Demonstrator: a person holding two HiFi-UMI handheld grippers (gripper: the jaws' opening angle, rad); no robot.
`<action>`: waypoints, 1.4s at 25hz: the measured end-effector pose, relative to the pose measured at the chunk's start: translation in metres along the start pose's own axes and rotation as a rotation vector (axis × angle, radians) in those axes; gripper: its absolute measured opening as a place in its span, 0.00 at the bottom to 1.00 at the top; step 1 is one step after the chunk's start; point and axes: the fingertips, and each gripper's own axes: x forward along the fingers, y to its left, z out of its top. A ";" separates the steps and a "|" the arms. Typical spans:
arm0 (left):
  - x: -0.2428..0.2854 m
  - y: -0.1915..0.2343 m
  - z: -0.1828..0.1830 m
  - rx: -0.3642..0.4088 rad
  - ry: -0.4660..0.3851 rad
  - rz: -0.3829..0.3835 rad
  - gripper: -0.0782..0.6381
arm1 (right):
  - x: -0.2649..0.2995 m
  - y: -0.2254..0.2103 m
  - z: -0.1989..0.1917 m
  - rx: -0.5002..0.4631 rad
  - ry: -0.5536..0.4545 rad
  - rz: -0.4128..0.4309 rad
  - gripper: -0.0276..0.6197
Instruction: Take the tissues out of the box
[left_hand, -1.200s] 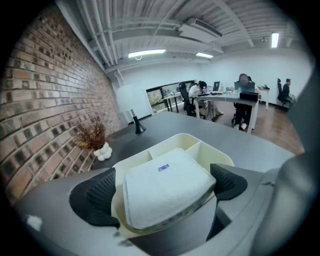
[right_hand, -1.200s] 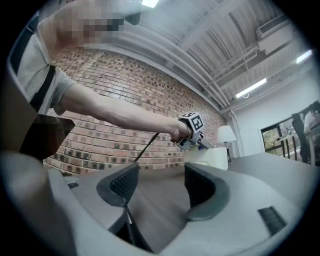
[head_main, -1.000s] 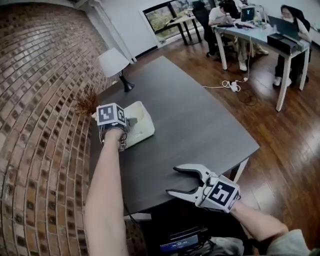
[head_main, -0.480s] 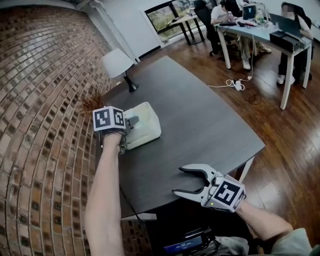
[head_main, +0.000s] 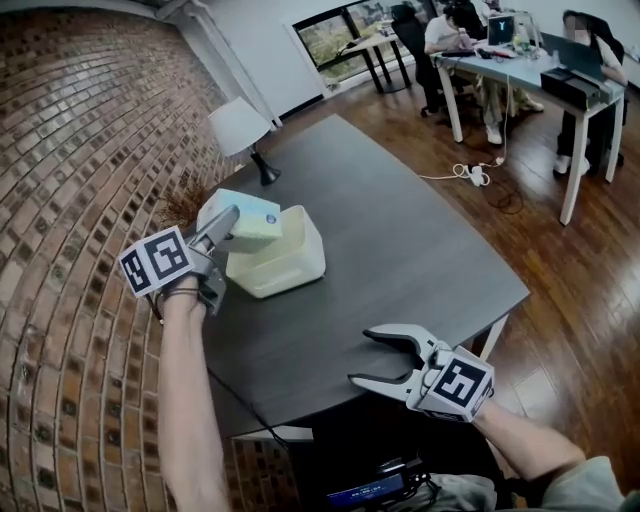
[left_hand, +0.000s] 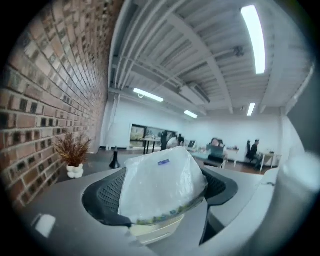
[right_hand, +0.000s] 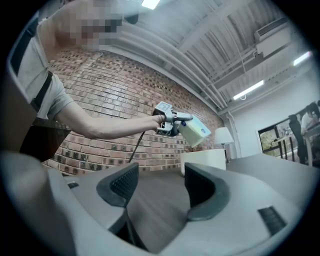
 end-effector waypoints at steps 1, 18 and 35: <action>-0.015 -0.009 0.012 -0.057 -0.089 -0.071 0.72 | -0.001 0.000 0.000 0.004 -0.001 0.000 0.51; -0.190 -0.005 -0.101 -1.133 -0.992 -0.884 0.72 | -0.019 -0.016 0.024 0.247 -0.169 -0.001 0.51; -0.180 -0.029 -0.150 -1.233 -0.986 -0.917 0.72 | -0.019 -0.005 0.041 0.272 -0.234 0.057 0.51</action>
